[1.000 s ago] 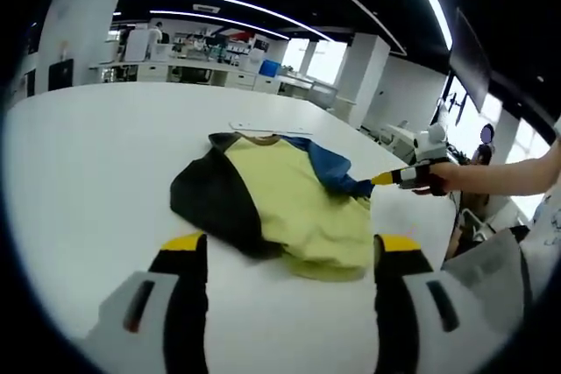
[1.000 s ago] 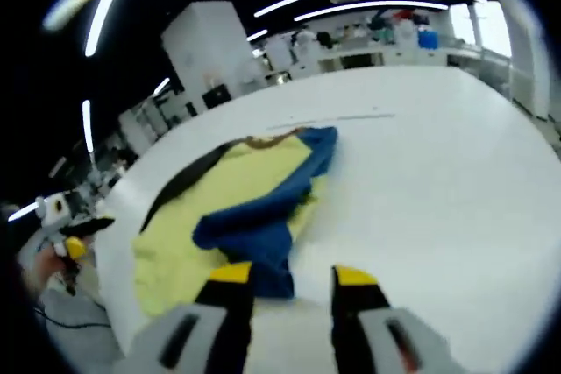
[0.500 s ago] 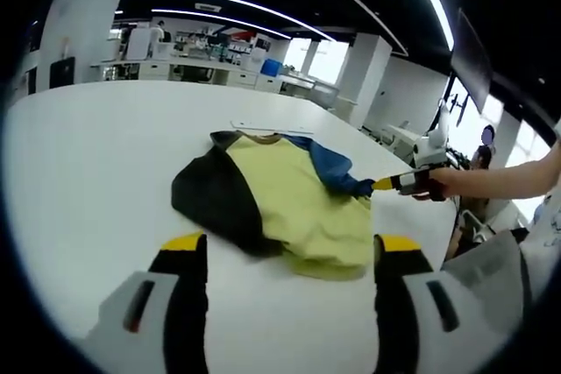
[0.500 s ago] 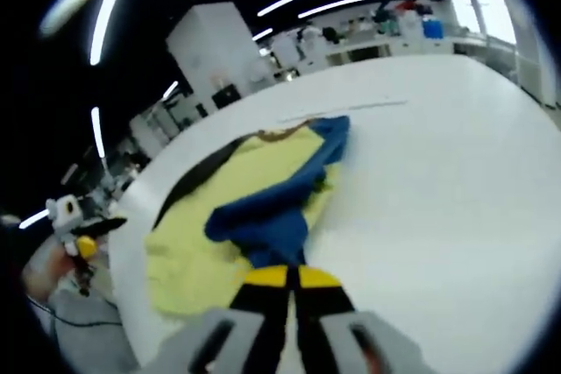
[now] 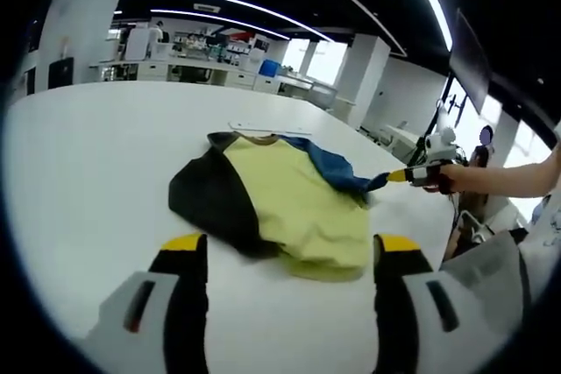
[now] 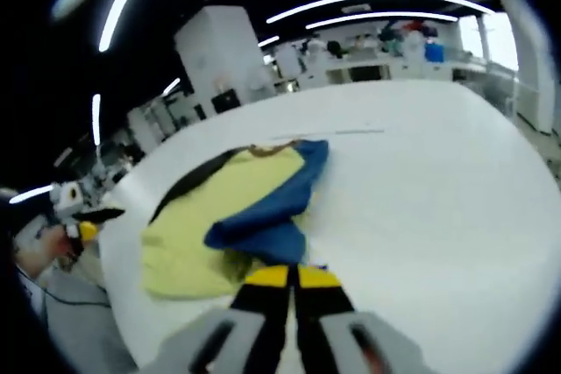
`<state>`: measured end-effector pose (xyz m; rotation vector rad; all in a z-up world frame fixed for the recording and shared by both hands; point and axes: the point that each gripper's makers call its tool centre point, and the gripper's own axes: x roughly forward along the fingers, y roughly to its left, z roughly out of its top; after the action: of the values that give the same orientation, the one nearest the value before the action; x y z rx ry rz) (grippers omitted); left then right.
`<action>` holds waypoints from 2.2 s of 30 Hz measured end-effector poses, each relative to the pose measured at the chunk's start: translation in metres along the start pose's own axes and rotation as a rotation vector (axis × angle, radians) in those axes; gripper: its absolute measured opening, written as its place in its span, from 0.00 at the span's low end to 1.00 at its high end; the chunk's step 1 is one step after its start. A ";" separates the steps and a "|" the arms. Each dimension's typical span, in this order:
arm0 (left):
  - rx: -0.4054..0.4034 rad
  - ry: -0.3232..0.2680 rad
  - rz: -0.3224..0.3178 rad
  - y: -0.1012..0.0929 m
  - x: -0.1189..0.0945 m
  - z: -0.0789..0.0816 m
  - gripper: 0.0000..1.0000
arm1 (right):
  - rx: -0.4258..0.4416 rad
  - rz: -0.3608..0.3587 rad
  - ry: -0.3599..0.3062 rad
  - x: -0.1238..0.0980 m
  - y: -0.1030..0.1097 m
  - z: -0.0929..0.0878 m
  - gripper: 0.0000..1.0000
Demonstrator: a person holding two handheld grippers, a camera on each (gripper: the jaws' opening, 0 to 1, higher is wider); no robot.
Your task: Fold the garment on the visible template until the final outline fits inside the template.
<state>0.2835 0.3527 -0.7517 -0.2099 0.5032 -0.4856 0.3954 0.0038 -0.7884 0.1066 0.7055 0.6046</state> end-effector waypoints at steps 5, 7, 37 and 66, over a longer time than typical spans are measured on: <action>0.002 0.005 -0.007 -0.004 0.003 0.000 0.74 | -0.017 -0.078 0.002 -0.023 -0.035 -0.002 0.00; 0.002 0.005 -0.009 -0.005 0.003 -0.001 0.74 | -0.011 -0.107 0.002 -0.032 -0.048 -0.004 0.00; -0.019 0.034 0.004 -0.006 0.009 -0.008 0.74 | 0.060 -0.358 0.023 -0.083 -0.155 -0.048 0.00; -0.038 0.052 0.058 0.004 0.001 -0.012 0.74 | 0.148 -0.452 0.035 -0.067 -0.196 -0.050 0.18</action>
<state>0.2797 0.3547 -0.7635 -0.2195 0.5679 -0.4260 0.4181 -0.2004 -0.8444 0.0702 0.7775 0.1219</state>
